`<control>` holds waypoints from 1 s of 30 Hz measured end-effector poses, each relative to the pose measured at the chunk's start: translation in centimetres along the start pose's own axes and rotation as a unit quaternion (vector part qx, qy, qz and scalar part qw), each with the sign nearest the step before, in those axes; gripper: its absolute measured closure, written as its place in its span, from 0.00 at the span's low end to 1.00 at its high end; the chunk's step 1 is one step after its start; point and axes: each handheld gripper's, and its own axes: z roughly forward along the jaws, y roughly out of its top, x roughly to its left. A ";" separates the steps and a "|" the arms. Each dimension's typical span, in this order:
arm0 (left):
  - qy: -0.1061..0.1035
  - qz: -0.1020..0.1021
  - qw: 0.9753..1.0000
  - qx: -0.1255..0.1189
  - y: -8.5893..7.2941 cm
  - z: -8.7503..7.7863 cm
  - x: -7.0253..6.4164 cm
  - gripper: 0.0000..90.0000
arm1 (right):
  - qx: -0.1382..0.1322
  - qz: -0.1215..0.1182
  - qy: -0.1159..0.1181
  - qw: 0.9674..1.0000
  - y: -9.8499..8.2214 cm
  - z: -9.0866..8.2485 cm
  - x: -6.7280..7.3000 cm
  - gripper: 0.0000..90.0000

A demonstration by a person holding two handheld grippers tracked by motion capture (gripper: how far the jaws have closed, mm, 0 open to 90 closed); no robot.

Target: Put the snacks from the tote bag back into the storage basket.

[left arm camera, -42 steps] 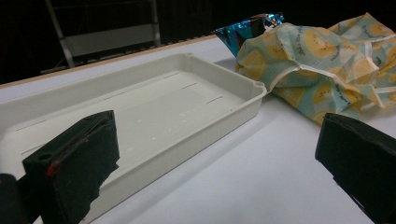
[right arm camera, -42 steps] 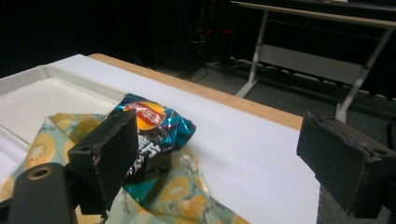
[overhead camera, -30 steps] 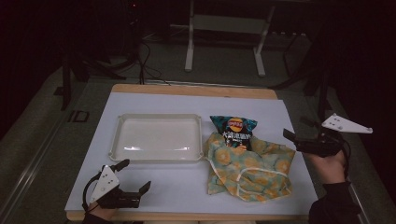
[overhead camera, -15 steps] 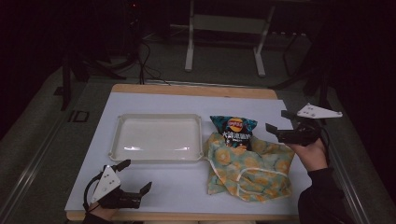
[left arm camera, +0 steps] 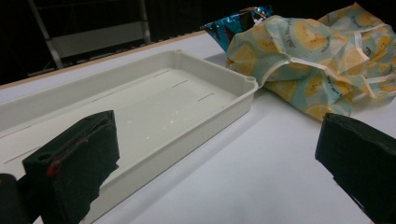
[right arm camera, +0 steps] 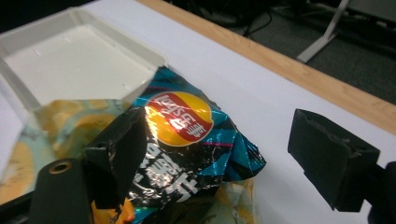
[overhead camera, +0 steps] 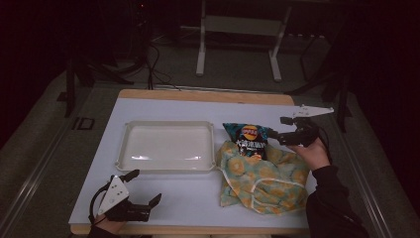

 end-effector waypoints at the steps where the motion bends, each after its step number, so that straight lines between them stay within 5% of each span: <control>1: 0.000 0.000 1.000 0.000 0.0 0.0 0.0 0.00 | 0.002 -0.001 0.001 1.000 0.0 0.4 -0.2 0.21; 18: -0.004 0.006 1.000 0.009 -0.1 0.3 -0.1 0.00 | 0.052 0.010 0.029 0.998 -0.6 4.5 -2.7 0.23; 30: -0.006 0.007 1.000 0.012 -0.1 0.4 -0.1 0.00 | 0.099 0.041 0.078 0.991 -1.9 7.0 -4.1 0.25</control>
